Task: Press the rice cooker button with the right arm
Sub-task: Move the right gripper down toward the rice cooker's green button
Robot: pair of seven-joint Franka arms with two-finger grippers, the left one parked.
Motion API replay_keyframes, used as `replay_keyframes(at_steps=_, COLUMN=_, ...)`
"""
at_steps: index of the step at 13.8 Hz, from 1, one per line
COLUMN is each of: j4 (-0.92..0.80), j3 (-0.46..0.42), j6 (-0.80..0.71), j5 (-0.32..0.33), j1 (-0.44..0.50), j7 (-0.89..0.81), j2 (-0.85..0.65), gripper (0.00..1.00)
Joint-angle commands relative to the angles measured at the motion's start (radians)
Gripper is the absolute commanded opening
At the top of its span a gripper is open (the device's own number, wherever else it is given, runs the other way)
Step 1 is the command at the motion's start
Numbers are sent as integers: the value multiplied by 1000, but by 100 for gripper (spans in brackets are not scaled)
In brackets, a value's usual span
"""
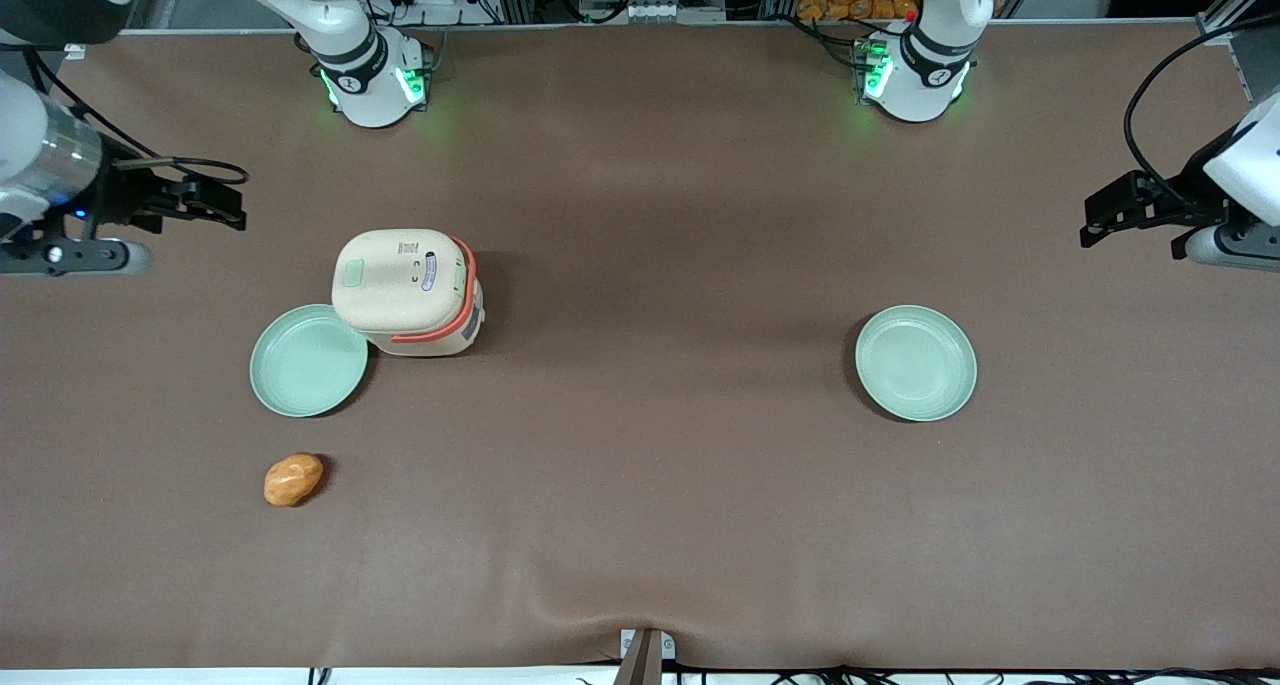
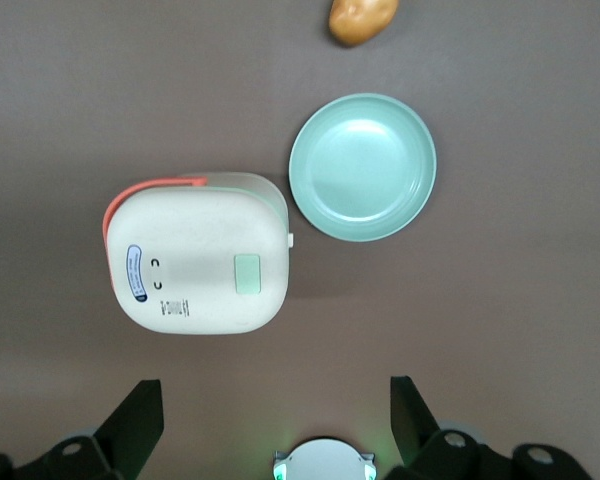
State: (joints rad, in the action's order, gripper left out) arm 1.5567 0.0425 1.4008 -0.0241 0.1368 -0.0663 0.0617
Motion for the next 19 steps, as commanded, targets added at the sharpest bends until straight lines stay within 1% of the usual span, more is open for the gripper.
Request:
replay_keyframes(at_steps=1, j4=64, j3=4, j6=-5, j5=-11, j1=18, j7=-4, j2=-2, gripper=77)
replay_keyframes(at_steps=4, j4=114, j3=4, j6=-11, j5=-13, j1=33, j7=-6, j2=21, gripper=42)
replay_keyframes(at_steps=6, j4=172, j3=4, j6=-16, j5=-13, j1=46, j7=-6, j2=36, gripper=32)
replay_keyframes(at_steps=7, j4=193, j3=2, j6=-16, j5=-13, j1=52, j7=-6, j2=46, gripper=31)
replay_keyframes(at_steps=9, j4=220, j3=4, j6=-14, j5=-13, j1=69, j7=-6, j2=79, gripper=26)
replay_keyframes(at_steps=10, j4=229, j3=2, j6=-14, j5=-13, j1=78, j7=-6, j2=99, gripper=22)
replay_keyframes(at_steps=14, j4=230, j3=4, j6=19, j5=-13, j1=92, j7=-6, j2=161, gripper=12)
replay_keyframes(at_steps=15, j4=230, j3=4, j6=32, j5=-13, j1=92, j7=-6, j2=171, gripper=7)
replay_keyframes(at_steps=19, j4=230, j3=5, j6=90, j5=-13, j1=92, j7=-6, j2=213, gripper=6)
